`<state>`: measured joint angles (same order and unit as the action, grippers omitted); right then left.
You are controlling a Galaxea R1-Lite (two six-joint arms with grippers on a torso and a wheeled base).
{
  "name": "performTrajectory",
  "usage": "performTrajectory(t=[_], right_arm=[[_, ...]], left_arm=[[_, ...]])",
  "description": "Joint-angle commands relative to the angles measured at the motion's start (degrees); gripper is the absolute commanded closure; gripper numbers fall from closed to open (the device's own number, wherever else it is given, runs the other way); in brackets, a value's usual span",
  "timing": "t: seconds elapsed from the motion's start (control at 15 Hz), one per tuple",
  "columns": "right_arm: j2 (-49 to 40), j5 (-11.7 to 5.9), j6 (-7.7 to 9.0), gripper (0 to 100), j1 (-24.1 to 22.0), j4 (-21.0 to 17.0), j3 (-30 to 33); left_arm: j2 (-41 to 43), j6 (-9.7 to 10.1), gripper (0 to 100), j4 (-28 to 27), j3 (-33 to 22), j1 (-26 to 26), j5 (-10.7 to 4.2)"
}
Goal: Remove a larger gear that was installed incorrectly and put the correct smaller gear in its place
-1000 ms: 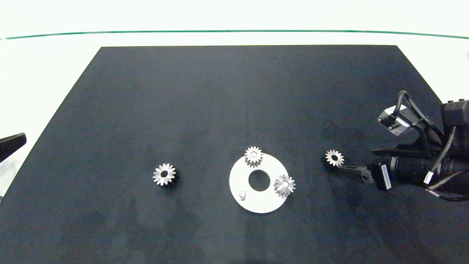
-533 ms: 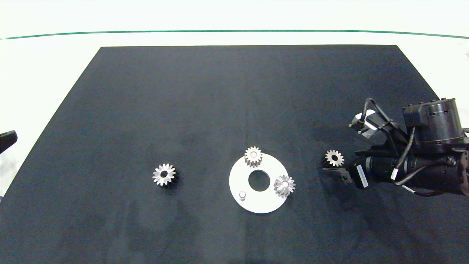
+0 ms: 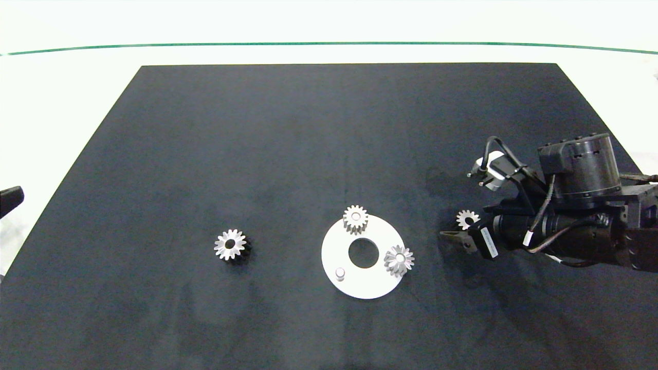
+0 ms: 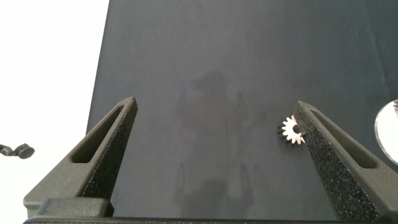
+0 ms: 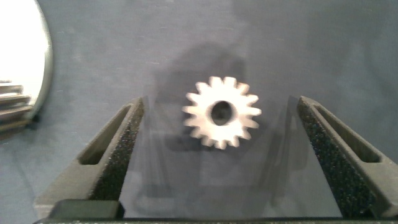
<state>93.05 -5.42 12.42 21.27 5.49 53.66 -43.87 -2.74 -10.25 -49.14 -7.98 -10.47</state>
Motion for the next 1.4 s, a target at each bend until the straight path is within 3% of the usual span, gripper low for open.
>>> performTrajectory(t=[0.07,1.4], right_arm=[[0.73,-0.11,0.06,7,0.17,0.14,0.39],[1.70,-0.64,-0.29,48,-0.09,0.75,0.57]], left_arm=[[0.10,0.02,0,-0.03,0.01,-0.01,-0.08],[0.54,0.46,0,-0.73,0.19,0.07,-0.08]])
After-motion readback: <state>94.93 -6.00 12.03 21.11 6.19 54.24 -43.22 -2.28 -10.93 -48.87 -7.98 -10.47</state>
